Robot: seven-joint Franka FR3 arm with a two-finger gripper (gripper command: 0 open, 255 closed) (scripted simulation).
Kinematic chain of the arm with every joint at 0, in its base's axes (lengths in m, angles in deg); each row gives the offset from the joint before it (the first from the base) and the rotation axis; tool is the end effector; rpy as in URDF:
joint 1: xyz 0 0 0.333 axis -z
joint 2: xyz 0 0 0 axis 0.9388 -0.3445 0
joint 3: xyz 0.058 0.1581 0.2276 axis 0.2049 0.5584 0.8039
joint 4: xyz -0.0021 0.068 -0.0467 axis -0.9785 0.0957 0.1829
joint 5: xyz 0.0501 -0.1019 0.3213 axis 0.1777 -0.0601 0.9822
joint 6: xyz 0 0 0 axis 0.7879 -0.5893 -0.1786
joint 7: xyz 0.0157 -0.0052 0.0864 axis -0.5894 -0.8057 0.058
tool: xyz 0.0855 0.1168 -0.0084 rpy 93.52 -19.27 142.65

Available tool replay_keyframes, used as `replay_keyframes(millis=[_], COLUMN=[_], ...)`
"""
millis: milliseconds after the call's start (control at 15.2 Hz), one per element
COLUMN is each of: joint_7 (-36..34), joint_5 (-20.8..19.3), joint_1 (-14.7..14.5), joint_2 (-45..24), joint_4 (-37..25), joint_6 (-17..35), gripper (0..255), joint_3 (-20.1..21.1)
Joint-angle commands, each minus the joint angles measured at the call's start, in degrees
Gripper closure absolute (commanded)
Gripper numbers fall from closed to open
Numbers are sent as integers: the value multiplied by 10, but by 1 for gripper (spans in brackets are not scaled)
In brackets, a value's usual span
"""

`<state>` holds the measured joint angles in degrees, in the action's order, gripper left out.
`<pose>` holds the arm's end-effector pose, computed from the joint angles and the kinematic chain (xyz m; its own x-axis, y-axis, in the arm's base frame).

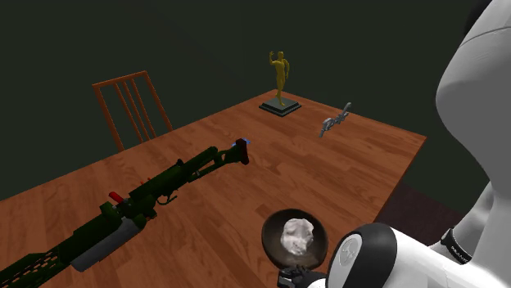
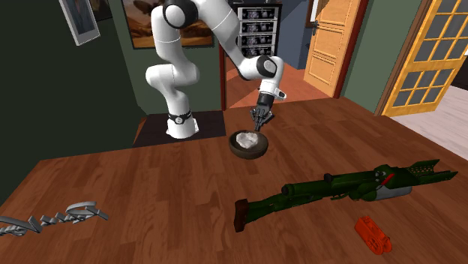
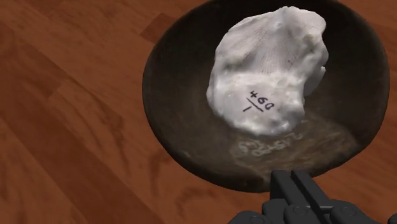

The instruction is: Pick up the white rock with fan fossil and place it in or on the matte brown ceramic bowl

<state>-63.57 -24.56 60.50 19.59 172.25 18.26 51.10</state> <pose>0.1566 0.3933 0.2396 -0.4789 0.6314 -0.6099 0.6997 0.6941 0.1691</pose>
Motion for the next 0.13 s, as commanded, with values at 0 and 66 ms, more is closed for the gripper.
replay_keyframes(millis=[0,66], joint_7=[2,11], joint_5=[2,13], joint_1=[6,15], joint_2=[3,14], joint_4=[4,4], joint_6=[1,3], gripper=[255,255], joint_3=[0,10])
